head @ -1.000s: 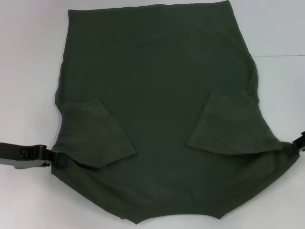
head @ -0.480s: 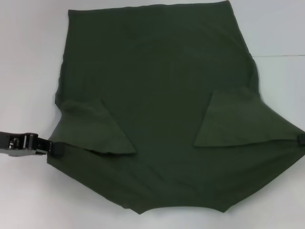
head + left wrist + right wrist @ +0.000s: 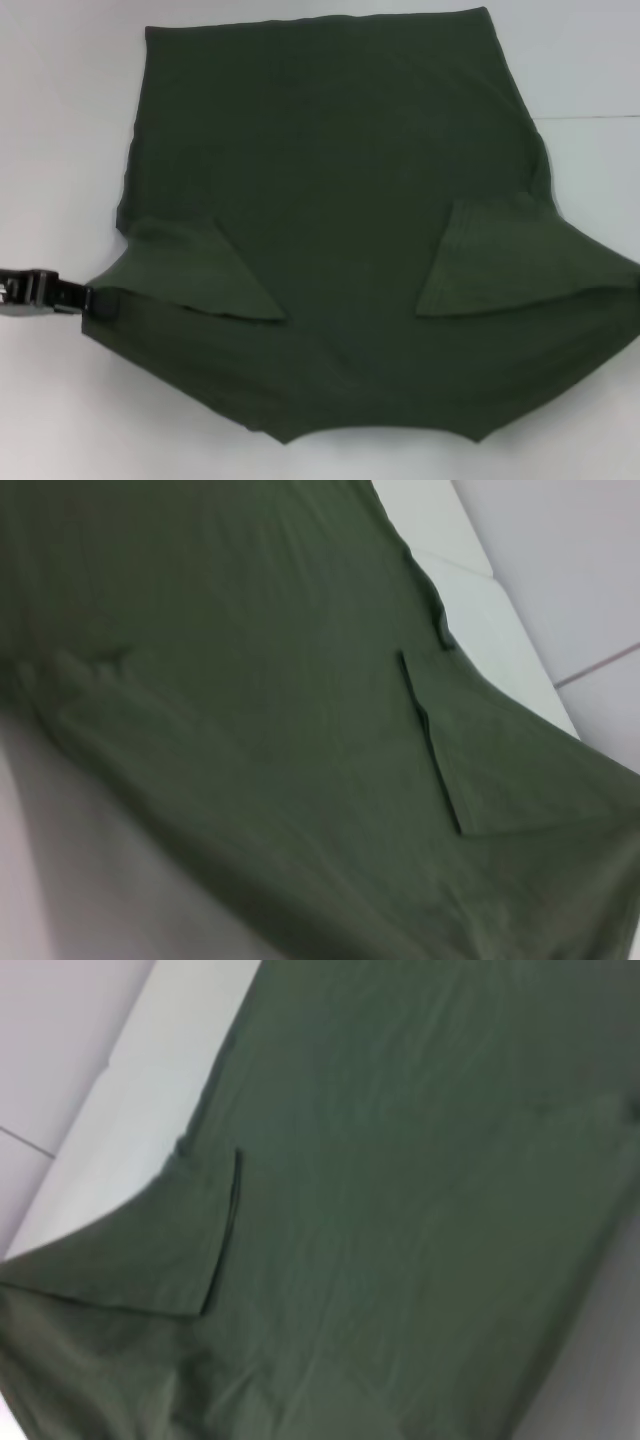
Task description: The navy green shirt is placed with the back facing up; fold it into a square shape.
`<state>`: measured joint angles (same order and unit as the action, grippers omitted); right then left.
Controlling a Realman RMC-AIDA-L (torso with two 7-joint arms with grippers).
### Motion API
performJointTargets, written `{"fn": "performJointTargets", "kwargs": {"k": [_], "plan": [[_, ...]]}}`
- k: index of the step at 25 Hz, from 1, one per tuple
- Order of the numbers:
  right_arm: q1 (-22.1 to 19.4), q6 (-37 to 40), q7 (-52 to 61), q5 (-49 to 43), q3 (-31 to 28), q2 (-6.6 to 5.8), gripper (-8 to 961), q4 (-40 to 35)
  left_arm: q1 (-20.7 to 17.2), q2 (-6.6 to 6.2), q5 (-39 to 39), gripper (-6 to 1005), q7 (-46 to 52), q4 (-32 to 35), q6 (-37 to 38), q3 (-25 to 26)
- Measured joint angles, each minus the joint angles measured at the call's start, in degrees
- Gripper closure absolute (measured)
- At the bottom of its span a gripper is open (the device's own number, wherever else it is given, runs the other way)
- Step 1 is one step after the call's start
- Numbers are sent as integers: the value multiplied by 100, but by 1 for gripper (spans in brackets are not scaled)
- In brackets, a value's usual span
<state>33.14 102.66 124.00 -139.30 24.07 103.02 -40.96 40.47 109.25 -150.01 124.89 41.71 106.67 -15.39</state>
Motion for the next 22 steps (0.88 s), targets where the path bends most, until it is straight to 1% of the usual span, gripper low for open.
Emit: {"fn": "performJointTargets", "kwargs": {"k": [3,6,10,13,17,22], "plan": [[27,-144,-36,143,-84,-9,927,1,53,-33,99,958,54,-28,-146,141],[105,-495,-40,331,-101,7,927,8,96,-52,331,959,180,-91,-457,178],[214,-1063,-15,621,-94,25,927,79,139,-58,799,959,309,-166,-1049,180],[326,-1493,-21,724,-57,65,927,171,223,-45,1152,959,297,-326,-1564,143],[519,-2157,-79,745,-45,197,926,307,361,31,1660,959,13,-633,-2402,95],[697,-2994,-252,884,-42,482,926,316,528,162,2196,958,-511,-1008,-3374,87]]}}
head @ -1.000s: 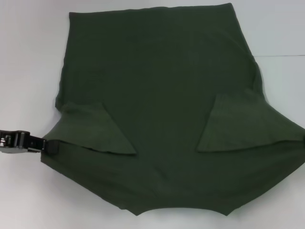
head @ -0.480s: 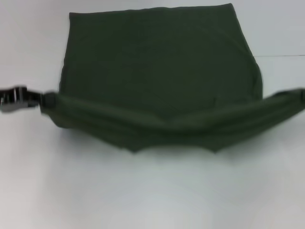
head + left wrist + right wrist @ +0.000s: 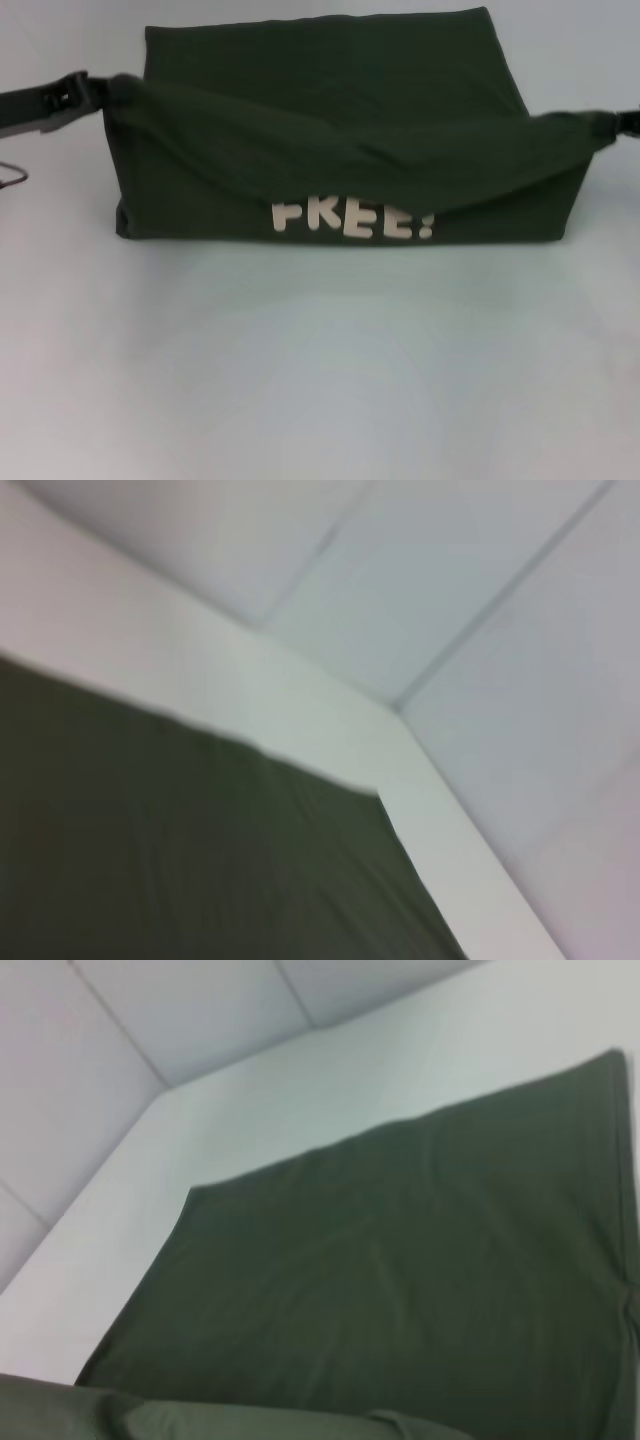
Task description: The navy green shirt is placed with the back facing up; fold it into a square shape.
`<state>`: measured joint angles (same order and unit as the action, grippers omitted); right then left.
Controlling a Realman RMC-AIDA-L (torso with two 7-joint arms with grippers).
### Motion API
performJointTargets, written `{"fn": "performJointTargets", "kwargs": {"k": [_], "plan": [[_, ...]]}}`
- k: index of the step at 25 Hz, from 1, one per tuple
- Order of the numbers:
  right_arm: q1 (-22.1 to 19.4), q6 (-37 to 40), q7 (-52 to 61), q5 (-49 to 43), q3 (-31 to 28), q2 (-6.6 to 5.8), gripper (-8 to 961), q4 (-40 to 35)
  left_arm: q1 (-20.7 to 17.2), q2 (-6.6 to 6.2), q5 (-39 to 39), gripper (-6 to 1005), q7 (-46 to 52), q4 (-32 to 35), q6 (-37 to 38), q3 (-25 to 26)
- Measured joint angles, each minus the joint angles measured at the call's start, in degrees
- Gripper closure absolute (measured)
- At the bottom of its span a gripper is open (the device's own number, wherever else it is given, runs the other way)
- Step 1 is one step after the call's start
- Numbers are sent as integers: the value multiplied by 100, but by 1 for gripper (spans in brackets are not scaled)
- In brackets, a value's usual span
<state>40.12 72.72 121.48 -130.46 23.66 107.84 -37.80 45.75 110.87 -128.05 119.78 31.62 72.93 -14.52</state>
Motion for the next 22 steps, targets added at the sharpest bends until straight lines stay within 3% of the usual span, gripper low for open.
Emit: {"fn": "performJointTargets", "kwargs": {"k": [7,11,22], "plan": [[139,-1276,-512,522,21,393,926,34,157,390,759,958,-1078,-354,-1417,9],[238,-1995,-1066,966,60,544,926,343,158,532,1105,959,-1487,-387,-1802,12],[655,-3828,-3563,2694,82,1072,926,1053,250,740,1983,959,-2805,-878,-2584,2]]}}
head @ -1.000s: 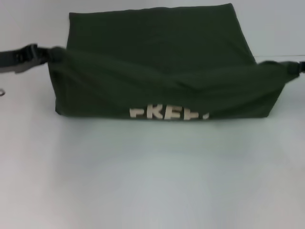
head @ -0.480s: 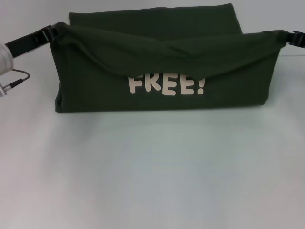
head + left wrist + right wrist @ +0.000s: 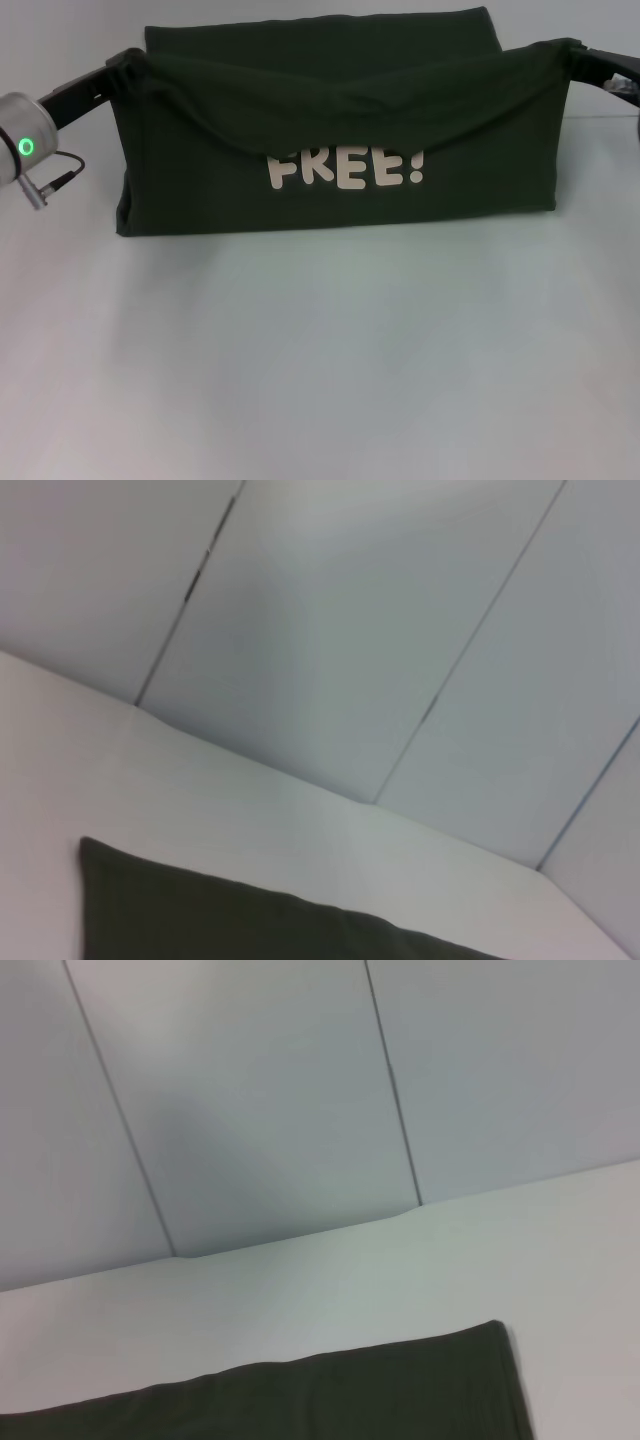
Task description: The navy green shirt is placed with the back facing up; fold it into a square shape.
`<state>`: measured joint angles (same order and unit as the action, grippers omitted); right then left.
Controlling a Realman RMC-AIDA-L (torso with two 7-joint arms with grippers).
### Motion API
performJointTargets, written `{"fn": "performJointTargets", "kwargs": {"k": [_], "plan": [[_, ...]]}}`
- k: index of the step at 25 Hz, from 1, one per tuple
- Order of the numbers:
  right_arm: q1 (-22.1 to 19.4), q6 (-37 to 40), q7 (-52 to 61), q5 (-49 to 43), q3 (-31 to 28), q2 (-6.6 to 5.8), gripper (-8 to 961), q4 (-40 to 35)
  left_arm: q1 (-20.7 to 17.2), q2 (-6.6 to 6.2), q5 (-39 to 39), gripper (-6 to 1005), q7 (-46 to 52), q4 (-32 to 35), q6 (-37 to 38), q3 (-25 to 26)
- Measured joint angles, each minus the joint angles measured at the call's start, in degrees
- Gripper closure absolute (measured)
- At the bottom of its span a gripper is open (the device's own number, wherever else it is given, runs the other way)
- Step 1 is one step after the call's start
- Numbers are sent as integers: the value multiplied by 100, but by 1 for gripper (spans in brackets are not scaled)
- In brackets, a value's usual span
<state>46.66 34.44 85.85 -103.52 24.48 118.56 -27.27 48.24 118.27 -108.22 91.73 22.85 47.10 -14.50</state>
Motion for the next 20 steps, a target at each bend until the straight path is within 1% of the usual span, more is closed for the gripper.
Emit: {"fn": "performJointTargets", "kwargs": {"k": [4,11,13,17,20], "plan": [[153,-421,-799,575,5,67,923,244,10,136,436,959,-565,-68,-231,-1],[494,-1020,-2190,1551,5,93,918,787,113,232,1336,958,-1844,-524,-702,39],[528,-1077,-2416,1744,4,94,917,862,127,266,1548,958,-2135,-586,-784,35],[547,-1085,-2577,1848,4,96,914,930,151,281,1636,958,-2371,-649,-802,12],[549,-1087,-2617,1855,2,96,912,953,186,314,1642,920,-2573,-702,-805,10]]}}
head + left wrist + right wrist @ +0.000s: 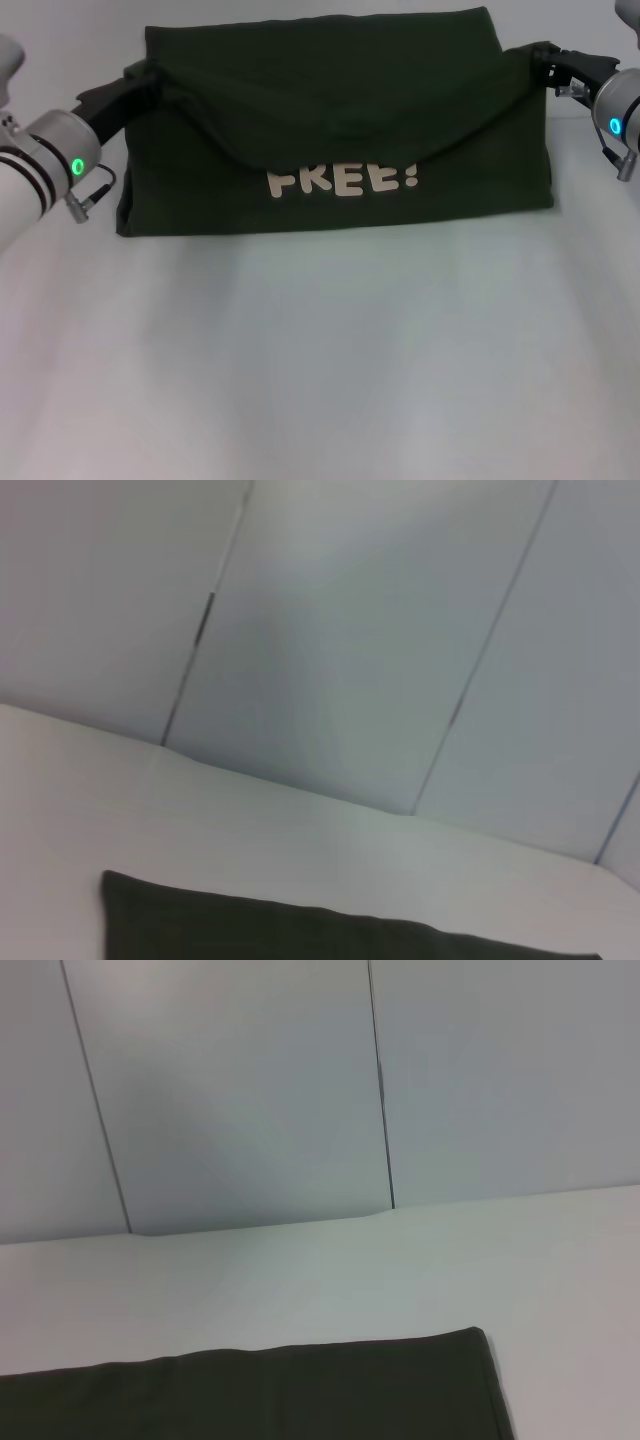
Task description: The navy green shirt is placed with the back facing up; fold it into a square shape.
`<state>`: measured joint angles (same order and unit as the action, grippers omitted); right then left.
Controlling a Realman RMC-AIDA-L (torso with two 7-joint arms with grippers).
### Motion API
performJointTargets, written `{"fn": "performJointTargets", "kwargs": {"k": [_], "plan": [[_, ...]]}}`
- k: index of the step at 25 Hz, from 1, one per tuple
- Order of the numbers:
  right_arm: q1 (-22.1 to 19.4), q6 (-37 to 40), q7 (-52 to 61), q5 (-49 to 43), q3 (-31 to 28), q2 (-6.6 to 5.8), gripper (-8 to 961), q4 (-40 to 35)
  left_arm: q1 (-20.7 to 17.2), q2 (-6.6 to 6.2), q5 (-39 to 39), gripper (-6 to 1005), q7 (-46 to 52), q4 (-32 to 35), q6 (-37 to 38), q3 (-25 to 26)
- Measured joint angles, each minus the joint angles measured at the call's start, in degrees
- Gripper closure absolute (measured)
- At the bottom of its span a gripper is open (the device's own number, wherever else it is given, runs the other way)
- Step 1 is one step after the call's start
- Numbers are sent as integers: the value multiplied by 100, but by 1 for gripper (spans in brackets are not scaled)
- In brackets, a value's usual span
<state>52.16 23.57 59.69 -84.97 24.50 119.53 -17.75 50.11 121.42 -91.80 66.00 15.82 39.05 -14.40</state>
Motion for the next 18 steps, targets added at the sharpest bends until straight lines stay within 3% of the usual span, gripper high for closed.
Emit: {"fn": "performJointTargets", "kwargs": {"k": [5,7,12,16,18], "plan": [[8,-2,-19,8,-4,0,909,13,25,135,341,856,-431,-27,-142,39],[9,-2,-20,10,-12,0,707,14,46,154,516,822,-551,-29,-307,44],[12,-2,-22,13,-9,0,500,17,75,105,575,738,-582,-39,-463,33],[5,-2,-24,16,-36,0,314,17,48,-13,578,671,-478,-51,-463,40],[-14,-2,-22,16,-40,0,218,17,26,-78,579,591,-371,-56,-455,25]]}}
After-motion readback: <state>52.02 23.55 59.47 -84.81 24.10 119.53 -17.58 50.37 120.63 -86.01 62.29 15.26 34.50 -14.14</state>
